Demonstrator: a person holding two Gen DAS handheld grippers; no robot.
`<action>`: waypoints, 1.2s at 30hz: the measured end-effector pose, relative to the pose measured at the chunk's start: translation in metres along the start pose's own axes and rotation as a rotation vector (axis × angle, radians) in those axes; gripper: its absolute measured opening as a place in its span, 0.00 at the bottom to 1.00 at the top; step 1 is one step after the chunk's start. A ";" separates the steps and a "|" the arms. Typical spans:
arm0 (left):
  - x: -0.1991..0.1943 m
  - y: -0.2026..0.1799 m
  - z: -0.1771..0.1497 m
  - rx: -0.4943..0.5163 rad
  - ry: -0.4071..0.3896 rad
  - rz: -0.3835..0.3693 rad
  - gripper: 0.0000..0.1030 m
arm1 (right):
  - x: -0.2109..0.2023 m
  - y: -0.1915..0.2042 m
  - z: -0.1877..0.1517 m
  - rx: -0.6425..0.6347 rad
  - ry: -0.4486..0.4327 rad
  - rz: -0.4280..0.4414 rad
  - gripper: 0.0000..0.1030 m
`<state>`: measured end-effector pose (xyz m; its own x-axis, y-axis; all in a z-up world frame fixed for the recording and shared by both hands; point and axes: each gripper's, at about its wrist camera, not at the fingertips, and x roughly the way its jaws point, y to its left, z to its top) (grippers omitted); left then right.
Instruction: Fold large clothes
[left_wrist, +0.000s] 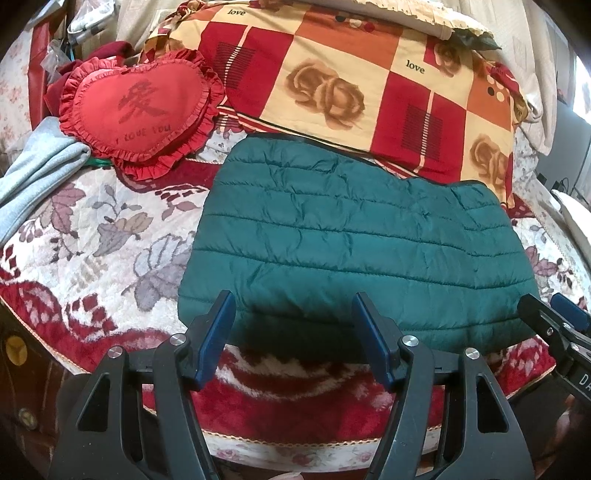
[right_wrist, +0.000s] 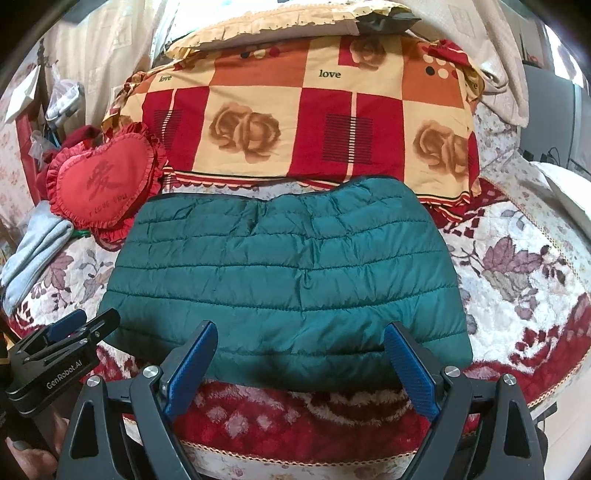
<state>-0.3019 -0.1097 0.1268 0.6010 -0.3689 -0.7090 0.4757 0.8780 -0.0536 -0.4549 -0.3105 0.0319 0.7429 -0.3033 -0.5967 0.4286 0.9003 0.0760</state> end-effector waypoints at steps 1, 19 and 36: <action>0.000 -0.001 0.001 0.003 0.003 0.000 0.64 | 0.000 0.000 0.000 0.001 0.001 0.001 0.87; 0.002 -0.003 0.000 0.013 0.009 0.008 0.64 | 0.003 0.006 -0.003 0.010 0.014 0.009 0.87; 0.006 0.002 -0.003 0.018 -0.053 0.031 0.64 | 0.009 0.009 -0.007 0.021 0.035 0.016 0.87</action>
<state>-0.2995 -0.1096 0.1204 0.6481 -0.3580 -0.6722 0.4679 0.8836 -0.0195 -0.4481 -0.3026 0.0217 0.7313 -0.2773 -0.6231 0.4275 0.8982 0.1021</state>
